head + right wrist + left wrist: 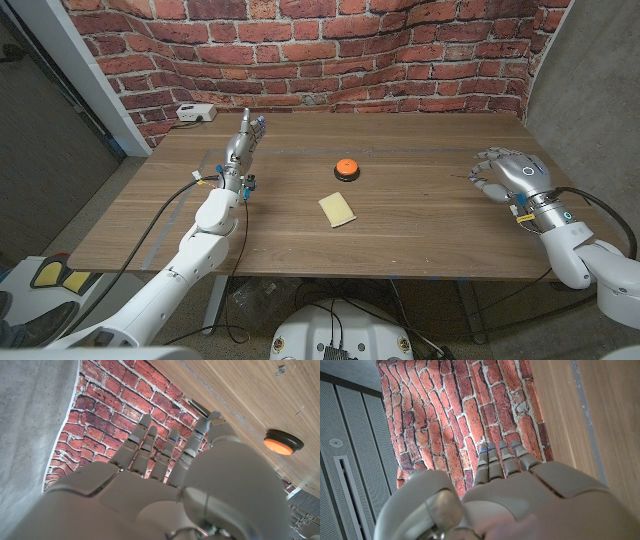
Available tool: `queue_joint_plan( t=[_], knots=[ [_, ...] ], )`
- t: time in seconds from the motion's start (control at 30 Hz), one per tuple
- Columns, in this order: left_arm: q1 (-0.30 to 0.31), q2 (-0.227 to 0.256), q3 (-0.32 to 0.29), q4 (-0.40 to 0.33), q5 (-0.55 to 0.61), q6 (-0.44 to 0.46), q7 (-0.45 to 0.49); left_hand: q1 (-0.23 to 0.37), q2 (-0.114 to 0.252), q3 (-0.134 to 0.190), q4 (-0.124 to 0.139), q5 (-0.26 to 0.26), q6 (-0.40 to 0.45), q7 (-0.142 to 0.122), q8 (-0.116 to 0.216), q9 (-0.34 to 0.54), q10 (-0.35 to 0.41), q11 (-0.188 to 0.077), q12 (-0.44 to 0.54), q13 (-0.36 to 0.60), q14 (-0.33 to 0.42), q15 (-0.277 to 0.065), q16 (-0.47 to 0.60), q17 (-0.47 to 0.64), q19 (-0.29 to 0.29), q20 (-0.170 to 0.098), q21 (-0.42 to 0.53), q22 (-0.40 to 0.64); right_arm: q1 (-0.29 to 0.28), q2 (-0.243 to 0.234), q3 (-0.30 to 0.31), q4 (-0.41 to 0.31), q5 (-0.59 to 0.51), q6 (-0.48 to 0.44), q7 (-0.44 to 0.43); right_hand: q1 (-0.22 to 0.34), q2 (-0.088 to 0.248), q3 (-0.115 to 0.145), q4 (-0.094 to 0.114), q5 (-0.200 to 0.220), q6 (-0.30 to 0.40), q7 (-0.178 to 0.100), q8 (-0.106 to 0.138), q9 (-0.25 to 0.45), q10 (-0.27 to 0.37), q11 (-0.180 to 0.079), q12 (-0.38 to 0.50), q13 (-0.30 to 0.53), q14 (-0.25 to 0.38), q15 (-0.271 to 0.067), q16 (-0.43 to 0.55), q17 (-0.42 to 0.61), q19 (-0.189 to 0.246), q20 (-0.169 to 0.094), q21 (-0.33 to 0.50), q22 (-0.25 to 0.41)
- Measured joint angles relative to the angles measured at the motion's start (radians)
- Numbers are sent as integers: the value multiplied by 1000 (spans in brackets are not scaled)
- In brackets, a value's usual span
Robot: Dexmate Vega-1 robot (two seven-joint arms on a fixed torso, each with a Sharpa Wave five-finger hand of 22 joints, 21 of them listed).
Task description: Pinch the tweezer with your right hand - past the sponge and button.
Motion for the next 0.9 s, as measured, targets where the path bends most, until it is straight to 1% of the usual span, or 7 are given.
queue_joint_plan(
  t=[0.13, 0.23, 0.43, 0.47, 0.6, 0.63, 0.9],
  knots=[
    [0, 0, 0, 0, 0, 0, 0, 0, 0, 0, 0, 0, 0, 0, 0, 0, 0, 0, 0, 0, 0, 0, 0, 0, 0, 0, 0, 0, -1, 2, 3, 0, -14, 9, 4, -1, 2, 0, 0, 0, 6, -1, 1, 0, 7, 0, 0, 0, 7, 3, 0, 2, 5, -5, 0, 0],
    [0, 1, 0, -1, -1, -2, -1, 0, 0, 0, 0, 0, 0, 0, 0, 0, 0, 0, 0, 0, 0, 0, 0, 0, 0, 0, 0, 0, -5, 23, 20, 1, -22, 14, 6, 3, 9, 0, 0, 0, 9, 1, 0, 0, 9, -2, 0, 0, 7, 3, 0, 2, 5, -5, 0, 0],
    [-1, 3, -1, -3, -1, -2, -1, 0, 0, 0, 0, 0, 0, 0, 0, 0, 0, 0, 0, 0, 0, 0, 0, 0, 0, 0, 0, 0, -5, 23, 20, 1, -40, 24, 10, 5, 17, 0, 0, 0, 13, -2, 0, 0, 9, -2, 0, 0, 7, 3, 0, 2, 9, -2, 0, 0],
    [-1, 3, -1, -3, -1, -4, -2, 0, 0, 0, 0, 0, 0, 0, 0, 0, 0, 0, 0, 0, 0, 0, 0, 0, 0, 0, 0, 0, -8, 42, 34, 1, -43, 26, 11, 5, 17, 0, 0, 0, 17, -2, 1, 0, 13, 2, 0, 0, 7, 3, 0, 2, 9, -2, 0, 0],
    [-1, 3, -1, -4, -1, -5, -3, 0, 0, 0, 0, 0, 0, 0, 0, 0, 0, 0, 0, 0, 0, 0, 0, 0, 0, 0, 0, 0, -8, 42, 34, 1, -55, 33, 14, 5, 16, 0, 0, -1, 22, 0, 5, 0, 18, 0, 0, 0, 11, 0, 0, 2, 9, -2, 0, 0],
    [-2, 3, -1, -4, -1, -5, -4, 0, 0, 0, 0, 0, 0, 0, 0, 0, 0, 0, 0, 0, 0, 0, 0, 0, 0, 0, 0, 0, -10, 60, 46, 2, -57, 34, 15, 5, 16, 0, 0, -1, 22, 0, 5, 0, 19, -2, 0, 0, 15, 3, 0, 2, 9, -2, 0, 0],
    [-2, 1, -1, -2, -1, -7, -6, 3, 3, 0, 0, 0, 0, 0, 0, 0, 0, 0, 0, 0, 0, 0, 0, 0, 0, 0, 0, 0, -13, 84, 61, 2, -76, 49, 18, 6, 16, 0, 0, -1, 38, 9, 5, 0, 19, -2, 0, 0, 22, 0, 0, 2, 16, -2, 7, 0]
  ],
)
